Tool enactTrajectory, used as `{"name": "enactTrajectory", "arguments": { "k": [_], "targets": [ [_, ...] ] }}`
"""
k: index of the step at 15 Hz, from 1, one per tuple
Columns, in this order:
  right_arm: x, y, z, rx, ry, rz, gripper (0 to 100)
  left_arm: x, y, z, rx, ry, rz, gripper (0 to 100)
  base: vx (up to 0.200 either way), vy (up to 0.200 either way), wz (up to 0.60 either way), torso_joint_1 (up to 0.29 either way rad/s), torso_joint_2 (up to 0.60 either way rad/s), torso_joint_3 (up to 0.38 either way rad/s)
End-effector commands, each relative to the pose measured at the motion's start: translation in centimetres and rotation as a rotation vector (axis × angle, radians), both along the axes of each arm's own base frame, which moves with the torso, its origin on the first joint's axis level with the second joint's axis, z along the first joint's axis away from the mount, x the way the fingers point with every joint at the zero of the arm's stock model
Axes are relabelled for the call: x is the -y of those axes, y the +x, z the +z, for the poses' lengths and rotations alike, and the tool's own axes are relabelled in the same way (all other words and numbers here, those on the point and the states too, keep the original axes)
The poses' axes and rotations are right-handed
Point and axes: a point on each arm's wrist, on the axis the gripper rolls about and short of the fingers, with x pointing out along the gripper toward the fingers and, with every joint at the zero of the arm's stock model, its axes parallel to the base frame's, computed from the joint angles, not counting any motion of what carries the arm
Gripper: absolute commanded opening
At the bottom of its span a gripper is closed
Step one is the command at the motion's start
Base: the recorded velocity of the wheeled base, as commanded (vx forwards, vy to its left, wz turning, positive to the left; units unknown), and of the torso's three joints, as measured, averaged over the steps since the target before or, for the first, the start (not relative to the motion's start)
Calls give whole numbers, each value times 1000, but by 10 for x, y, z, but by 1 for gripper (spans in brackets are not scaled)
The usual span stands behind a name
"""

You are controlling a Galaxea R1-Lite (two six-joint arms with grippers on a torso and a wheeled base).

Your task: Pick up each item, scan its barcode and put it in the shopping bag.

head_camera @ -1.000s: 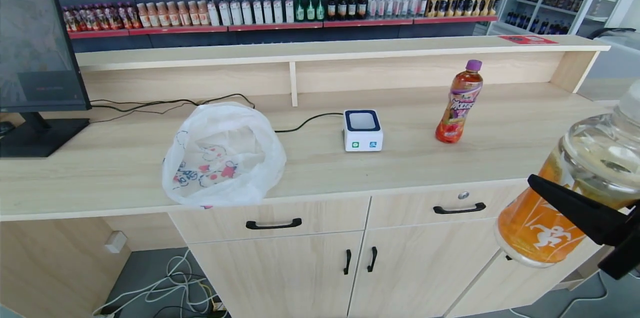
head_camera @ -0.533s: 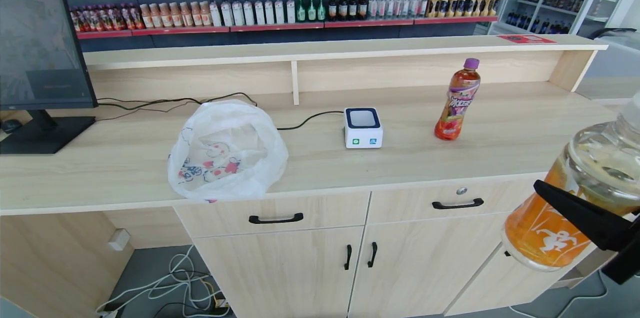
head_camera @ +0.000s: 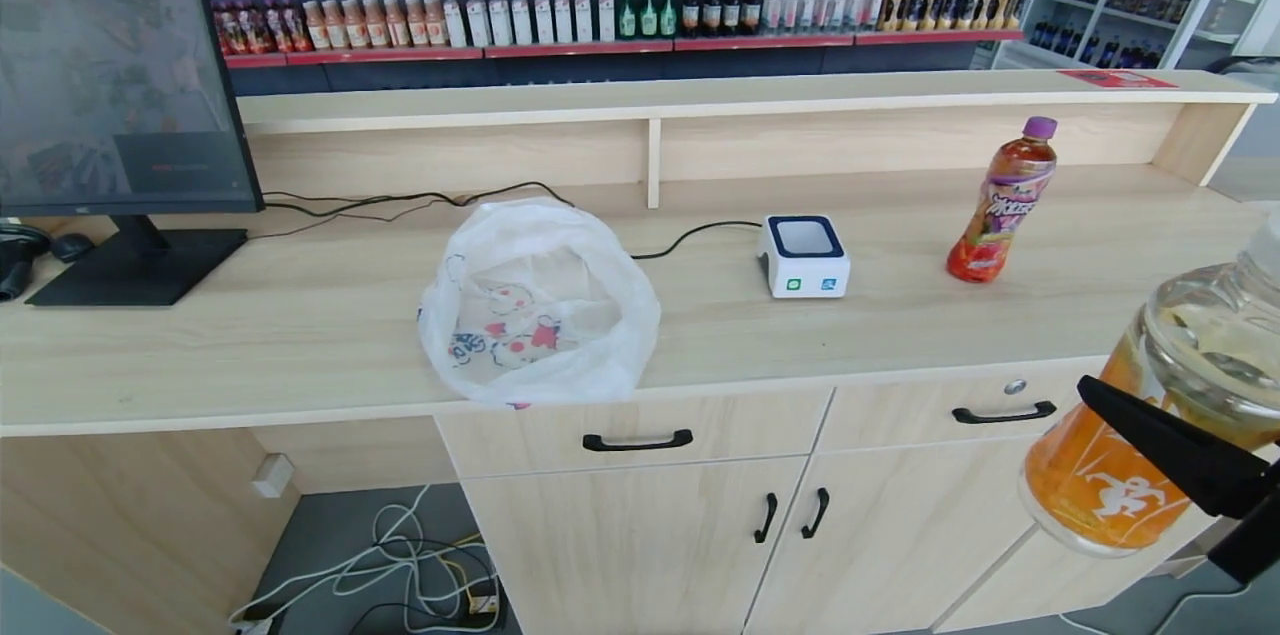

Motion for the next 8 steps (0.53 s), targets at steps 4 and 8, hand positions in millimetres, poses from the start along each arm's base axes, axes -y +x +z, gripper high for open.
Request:
{"name": "enactTrajectory", "arguments": {
  "k": [4,8],
  "targets": [
    [2,-3,-11,-28,-27,-3,0,0,0,0,0,0,0,0,0,100,0,1,1,1],
    [4,1,-13,-44,-29,-29,0,0,0,0,0,0,0,0,0,0,300,1,1,4]
  ]
}}
